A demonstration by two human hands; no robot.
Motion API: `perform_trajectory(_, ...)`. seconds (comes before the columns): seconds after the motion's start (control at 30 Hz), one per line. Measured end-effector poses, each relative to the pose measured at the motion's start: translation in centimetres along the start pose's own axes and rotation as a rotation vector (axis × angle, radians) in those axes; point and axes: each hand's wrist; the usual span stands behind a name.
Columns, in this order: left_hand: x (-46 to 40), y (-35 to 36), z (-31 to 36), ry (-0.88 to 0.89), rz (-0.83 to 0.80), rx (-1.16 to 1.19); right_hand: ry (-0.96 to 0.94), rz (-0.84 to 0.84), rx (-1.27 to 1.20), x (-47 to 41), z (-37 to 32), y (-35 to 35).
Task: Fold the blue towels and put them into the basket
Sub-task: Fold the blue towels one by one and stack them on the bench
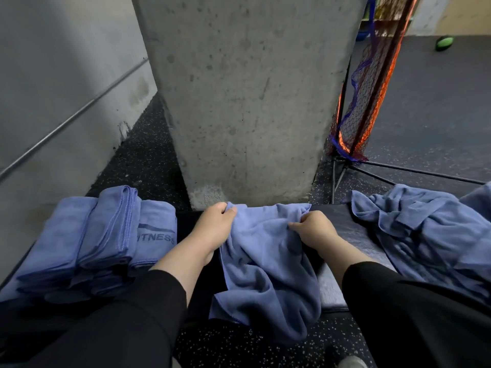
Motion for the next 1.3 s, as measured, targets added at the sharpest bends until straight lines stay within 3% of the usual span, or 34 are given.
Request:
perform_trajectory(0.07, -0.2, -0.1, 0.1, -0.004, 0.02, -0.01, 0.003, 0.017, -0.016, -0.1, -0.4, 0.2)
perform_trajectory(0.17, -0.9, -0.3, 0.0, -0.025, 0.114, 0.07, 0.009, 0.033, -0.35, 0.2, -1.0, -0.3)
perform_trajectory(0.3, -2.4, -0.9, 0.3, -0.197, 0.245, 0.445, 0.086, -0.217, -0.894, 0.4, -1.4, -1.9)
perform_trajectory(0.4, -2.1, 0.1, -0.5, -0.338, 0.093, 0.47, 0.108, -0.294, -0.916, 0.7, -0.9, -2.9)
perform_trajectory(0.47, -2.2, 0.4, -0.7, -0.299, 0.159, 0.388, 0.109, -0.268, -0.957, 0.7, -0.7, -3.5)
perform_trajectory(0.53, -2.5, -0.3, -0.2, -0.232, 0.229, 0.485, 0.059, -0.183, -1.04, 0.5, -0.4, -4.3)
perform_trajectory(0.6, -2.8, -0.8, 0.2, -0.244, 0.162, 0.591, 0.054, -0.166, -1.144, 0.4, 0.0, -5.1)
perform_trajectory(0.67, -2.0, -0.6, -0.2, -0.345, 0.035, 0.513, 0.113, -0.3, -1.12, 0.9, 0.6, -5.2)
perform_trajectory(0.73, -1.5, -0.3, -1.0, -0.374, 0.026, 0.407, 0.171, -0.388, -0.999, 1.5, 1.5, -4.5)
perform_trajectory(0.83, -2.2, -0.8, -1.7, -0.344, 0.163, 0.4, 0.176, -0.274, -0.984, 1.3, 1.6, -4.3)
perform_trajectory(0.97, -2.9, -1.4, -1.0, -0.24, 0.241, 0.486, 0.033, -0.07, -1.095, 0.6, 0.5, -6.2)
perform_trajectory(1.07, -1.8, -1.4, -0.5, -0.331, 0.086, 0.412, 0.047, -0.217, -1.166, 0.6, 0.9, -6.2)
perform_trajectory(1.13, -1.3, -0.9, -1.4, -0.4, -0.021, 0.263, 0.125, -0.397, -0.906, 0.8, 1.9, -5.4)
perform_trajectory(1.2, -1.5, -0.5, -2.2, -0.387, 0.001, 0.232, 0.157, -0.492, -0.702, 1.0, 2.4, -4.5)
perform_trajectory(1.3, -2.3, -0.4, -1.9, -0.338, 0.093, 0.331, 0.105, -0.238, -0.8, -0.1, 1.6, -4.3)
Point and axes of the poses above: each hand's wrist, its own x-axis away from the middle knuckle, its own y-axis out of the palm, z = x × y, and after that the axes turned 8 degrees about y, right-handed
